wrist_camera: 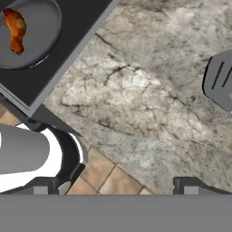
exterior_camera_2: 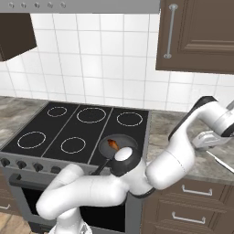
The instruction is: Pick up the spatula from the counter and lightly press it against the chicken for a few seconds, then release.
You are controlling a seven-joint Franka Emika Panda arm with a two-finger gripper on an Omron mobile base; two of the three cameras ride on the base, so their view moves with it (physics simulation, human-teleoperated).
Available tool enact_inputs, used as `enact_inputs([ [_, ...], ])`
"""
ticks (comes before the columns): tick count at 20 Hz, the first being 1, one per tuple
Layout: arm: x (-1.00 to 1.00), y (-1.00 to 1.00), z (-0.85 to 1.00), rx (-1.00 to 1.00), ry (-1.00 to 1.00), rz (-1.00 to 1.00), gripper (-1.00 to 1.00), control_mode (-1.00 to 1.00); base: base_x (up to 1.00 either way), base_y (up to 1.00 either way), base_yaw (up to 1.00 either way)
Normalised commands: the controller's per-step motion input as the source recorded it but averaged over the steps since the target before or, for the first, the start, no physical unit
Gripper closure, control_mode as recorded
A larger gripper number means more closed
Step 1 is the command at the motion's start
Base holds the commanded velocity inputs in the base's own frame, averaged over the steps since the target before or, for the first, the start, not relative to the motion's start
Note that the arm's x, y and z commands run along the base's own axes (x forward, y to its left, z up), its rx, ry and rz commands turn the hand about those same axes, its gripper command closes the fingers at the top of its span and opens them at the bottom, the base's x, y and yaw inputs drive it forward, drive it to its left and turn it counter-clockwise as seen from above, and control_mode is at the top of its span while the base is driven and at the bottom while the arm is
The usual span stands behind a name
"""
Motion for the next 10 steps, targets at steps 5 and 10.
enact_inputs([
  [5, 0.07, -0.03, -0.27, 0.04, -0.04, 0.02, -1.0, -1.0, 0.0, 0.0, 0.0],
  [10, 0.12, -0.15, -0.1, 0.0, 0.0, 0.01, -1.0, -1.0, 0.0, 0.0, 0.0],
])
